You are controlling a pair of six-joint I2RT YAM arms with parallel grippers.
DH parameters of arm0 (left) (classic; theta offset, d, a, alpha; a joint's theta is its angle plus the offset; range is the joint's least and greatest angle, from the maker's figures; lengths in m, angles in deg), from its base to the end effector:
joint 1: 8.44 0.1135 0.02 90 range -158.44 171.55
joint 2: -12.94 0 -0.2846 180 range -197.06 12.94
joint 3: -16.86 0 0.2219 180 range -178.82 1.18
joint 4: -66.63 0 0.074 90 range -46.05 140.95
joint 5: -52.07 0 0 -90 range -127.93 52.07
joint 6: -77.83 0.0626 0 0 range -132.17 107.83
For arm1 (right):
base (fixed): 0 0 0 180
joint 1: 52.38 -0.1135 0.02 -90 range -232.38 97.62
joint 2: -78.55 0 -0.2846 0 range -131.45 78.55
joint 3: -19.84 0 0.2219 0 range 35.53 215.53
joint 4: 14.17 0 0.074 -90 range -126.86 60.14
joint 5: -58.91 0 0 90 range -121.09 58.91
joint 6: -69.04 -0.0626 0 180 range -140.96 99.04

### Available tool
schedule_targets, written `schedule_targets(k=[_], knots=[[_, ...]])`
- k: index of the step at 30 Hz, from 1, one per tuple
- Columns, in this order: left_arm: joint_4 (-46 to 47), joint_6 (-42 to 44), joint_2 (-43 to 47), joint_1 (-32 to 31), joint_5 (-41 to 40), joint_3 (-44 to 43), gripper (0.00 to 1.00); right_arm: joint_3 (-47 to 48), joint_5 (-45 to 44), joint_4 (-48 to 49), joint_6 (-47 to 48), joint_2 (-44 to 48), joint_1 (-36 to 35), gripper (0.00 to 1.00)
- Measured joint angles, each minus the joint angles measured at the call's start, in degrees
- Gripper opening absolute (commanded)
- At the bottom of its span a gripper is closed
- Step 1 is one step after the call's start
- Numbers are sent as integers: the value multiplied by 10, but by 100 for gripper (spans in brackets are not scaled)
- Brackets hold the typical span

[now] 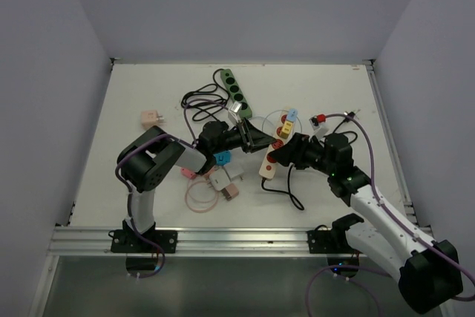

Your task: Pull the plug off the socket

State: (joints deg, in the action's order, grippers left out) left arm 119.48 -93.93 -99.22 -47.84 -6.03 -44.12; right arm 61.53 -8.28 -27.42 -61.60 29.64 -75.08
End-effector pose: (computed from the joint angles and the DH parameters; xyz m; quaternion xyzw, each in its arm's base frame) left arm 0.2831 -0.2754 0.2079 -0.0582 0.6959 -0.6948 0.1720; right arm 0.1534 0.0905 0.2540 0.0142 0.8130 0.4317 0.3904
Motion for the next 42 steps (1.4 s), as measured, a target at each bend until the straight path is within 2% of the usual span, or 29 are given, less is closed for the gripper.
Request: schedule_targets(k=[14,21,31,35,36,38,39,40,41,42], knots=[[5,3,0,0,-14,2,0,-5,-54,-38,-10,69,-2,72],[4,9,9,-1,-21,2,0,-49,-42,12,-50,36,-2,72],[5,17,13,-9,-30,-5,0,-59,1,135,-82,-22,-2,72],[8,18,15,-11,-38,-6,0,-59,7,156,-84,-31,-2,61],[8,18,16,-11,-40,-6,0,-59,7,157,-84,-32,-1,51],[10,21,20,-11,-42,-6,0,-59,5,156,-89,-32,0,41],[12,21,22,-11,-45,-6,0,-59,5,156,-92,-32,2,29],[13,23,24,-10,-47,-6,1,-59,6,159,-93,-32,3,24],[13,23,24,-11,-49,-6,5,-59,5,160,-93,-31,3,18],[13,24,25,-11,-49,-6,16,-59,5,159,-92,-29,3,10]])
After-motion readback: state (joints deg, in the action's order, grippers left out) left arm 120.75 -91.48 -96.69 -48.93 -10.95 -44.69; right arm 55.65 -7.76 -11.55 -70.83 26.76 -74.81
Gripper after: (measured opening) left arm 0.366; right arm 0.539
